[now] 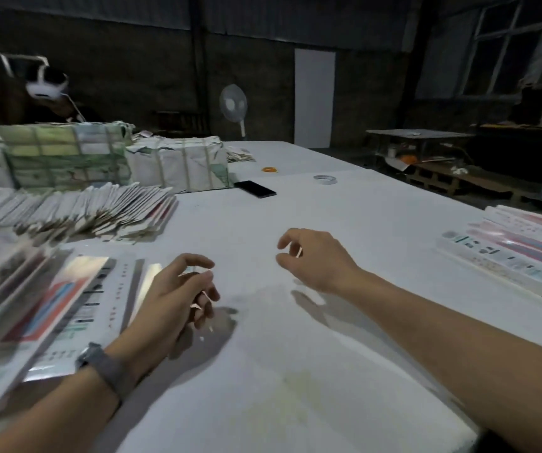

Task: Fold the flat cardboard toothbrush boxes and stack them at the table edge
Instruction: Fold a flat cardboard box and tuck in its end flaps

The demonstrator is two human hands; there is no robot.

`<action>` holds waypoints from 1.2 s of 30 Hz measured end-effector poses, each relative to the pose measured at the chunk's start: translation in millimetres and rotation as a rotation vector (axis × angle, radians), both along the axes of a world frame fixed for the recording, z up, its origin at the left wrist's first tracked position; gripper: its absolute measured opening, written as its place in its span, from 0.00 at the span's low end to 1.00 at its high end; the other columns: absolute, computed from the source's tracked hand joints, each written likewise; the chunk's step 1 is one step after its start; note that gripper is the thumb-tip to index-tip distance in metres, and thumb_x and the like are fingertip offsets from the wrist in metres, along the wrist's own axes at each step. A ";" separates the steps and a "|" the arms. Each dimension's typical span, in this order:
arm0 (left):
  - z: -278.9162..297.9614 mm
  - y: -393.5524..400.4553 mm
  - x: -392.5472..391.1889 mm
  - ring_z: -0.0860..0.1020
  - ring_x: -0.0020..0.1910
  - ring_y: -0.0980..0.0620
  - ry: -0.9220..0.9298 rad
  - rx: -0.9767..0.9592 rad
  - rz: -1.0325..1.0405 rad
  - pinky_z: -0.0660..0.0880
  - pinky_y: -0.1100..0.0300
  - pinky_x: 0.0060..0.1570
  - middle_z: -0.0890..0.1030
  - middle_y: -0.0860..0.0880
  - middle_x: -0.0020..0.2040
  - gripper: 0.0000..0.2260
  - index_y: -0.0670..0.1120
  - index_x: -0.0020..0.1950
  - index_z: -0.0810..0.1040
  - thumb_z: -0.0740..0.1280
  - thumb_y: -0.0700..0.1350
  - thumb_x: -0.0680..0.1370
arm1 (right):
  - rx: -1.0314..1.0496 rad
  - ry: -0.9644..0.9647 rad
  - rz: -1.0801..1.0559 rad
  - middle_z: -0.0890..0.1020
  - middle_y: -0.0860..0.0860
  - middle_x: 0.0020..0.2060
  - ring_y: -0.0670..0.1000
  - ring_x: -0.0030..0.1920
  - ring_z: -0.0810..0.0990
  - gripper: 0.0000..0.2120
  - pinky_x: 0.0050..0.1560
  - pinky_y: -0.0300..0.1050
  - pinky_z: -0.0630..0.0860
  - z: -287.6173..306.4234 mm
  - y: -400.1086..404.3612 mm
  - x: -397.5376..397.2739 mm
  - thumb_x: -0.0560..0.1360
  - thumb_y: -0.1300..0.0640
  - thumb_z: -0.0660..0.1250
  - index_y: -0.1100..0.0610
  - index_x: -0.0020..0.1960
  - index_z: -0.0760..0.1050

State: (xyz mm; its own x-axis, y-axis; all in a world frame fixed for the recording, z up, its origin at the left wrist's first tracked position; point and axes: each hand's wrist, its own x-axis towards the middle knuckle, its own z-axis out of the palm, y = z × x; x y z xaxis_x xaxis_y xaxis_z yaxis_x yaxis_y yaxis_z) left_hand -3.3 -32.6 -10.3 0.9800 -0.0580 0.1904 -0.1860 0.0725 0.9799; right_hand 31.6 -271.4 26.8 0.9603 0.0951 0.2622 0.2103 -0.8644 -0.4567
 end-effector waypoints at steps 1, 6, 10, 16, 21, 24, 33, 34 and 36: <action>0.9 0.2 -1.5 0.70 0.25 0.47 -0.020 0.026 0.010 0.65 0.63 0.20 0.77 0.44 0.30 0.06 0.44 0.50 0.78 0.64 0.35 0.82 | 0.036 -0.007 0.057 0.78 0.41 0.43 0.47 0.47 0.78 0.07 0.50 0.47 0.76 -1.6 24.4 1.2 0.75 0.45 0.65 0.42 0.52 0.74; -0.7 15.6 1.0 0.70 0.23 0.55 -0.314 0.512 0.295 0.66 0.62 0.23 0.74 0.49 0.25 0.08 0.53 0.43 0.77 0.66 0.41 0.79 | 0.110 -0.022 0.201 0.80 0.43 0.43 0.49 0.48 0.79 0.10 0.51 0.48 0.76 -23.7 102.4 9.4 0.76 0.48 0.65 0.46 0.56 0.77; -1.7 31.8 6.0 0.68 0.30 0.53 -0.346 1.313 0.458 0.57 0.58 0.27 0.70 0.55 0.33 0.13 0.55 0.60 0.67 0.62 0.58 0.79 | 0.189 -0.066 0.203 0.80 0.43 0.38 0.49 0.44 0.79 0.07 0.51 0.48 0.76 -42.4 102.2 13.7 0.76 0.53 0.65 0.48 0.52 0.79; 0.1 42.4 9.6 0.77 0.58 0.42 -0.127 1.631 0.476 0.65 0.52 0.41 0.77 0.48 0.58 0.26 0.51 0.61 0.69 0.55 0.70 0.76 | 0.351 -0.073 0.200 0.78 0.42 0.31 0.47 0.37 0.78 0.07 0.45 0.45 0.77 -45.6 99.4 17.7 0.74 0.57 0.66 0.45 0.42 0.77; 9.2 35.0 2.9 0.79 0.49 0.43 -0.126 1.683 0.452 0.65 0.54 0.38 0.78 0.47 0.50 0.17 0.51 0.47 0.68 0.59 0.64 0.76 | 0.390 -0.066 0.197 0.76 0.42 0.29 0.44 0.35 0.77 0.08 0.42 0.43 0.74 -46.0 100.4 19.8 0.74 0.58 0.66 0.45 0.43 0.77; 19.0 28.1 -2.0 0.78 0.45 0.41 -0.190 1.663 0.446 0.63 0.55 0.35 0.79 0.46 0.46 0.13 0.49 0.47 0.72 0.60 0.59 0.78 | 0.450 -0.063 0.182 0.76 0.42 0.29 0.45 0.35 0.76 0.08 0.41 0.42 0.73 -46.6 99.3 21.0 0.74 0.59 0.65 0.46 0.44 0.78; 63.2 56.6 1.7 0.81 0.36 0.54 -0.296 1.077 0.551 0.78 0.60 0.30 0.79 0.57 0.38 0.14 0.49 0.67 0.77 0.64 0.44 0.81 | 0.687 0.030 0.204 0.80 0.47 0.36 0.48 0.40 0.80 0.04 0.45 0.48 0.77 -46.6 102.0 22.8 0.79 0.52 0.64 0.45 0.52 0.76; 60.8 53.5 3.4 0.81 0.39 0.53 -0.309 0.915 0.541 0.79 0.57 0.34 0.78 0.58 0.39 0.16 0.51 0.69 0.75 0.63 0.43 0.81 | 0.725 0.047 0.223 0.81 0.47 0.36 0.46 0.38 0.79 0.04 0.42 0.47 0.77 -45.7 102.7 21.7 0.80 0.50 0.64 0.45 0.52 0.76; 46.4 42.4 7.4 0.82 0.39 0.50 -0.251 0.608 0.475 0.76 0.54 0.35 0.80 0.53 0.40 0.17 0.52 0.70 0.73 0.60 0.41 0.82 | 0.826 0.082 0.257 0.82 0.48 0.36 0.48 0.37 0.79 0.08 0.39 0.46 0.75 -42.6 103.0 19.0 0.82 0.48 0.60 0.47 0.54 0.77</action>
State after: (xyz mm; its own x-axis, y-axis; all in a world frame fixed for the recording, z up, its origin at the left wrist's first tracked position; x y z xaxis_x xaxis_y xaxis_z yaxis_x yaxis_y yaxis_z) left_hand 4.1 9.8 36.2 0.8585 0.1894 0.4767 -0.2823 -0.6014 0.7474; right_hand 50.6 -168.3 -15.7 0.9540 0.1215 0.2741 0.2927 -0.1798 -0.9391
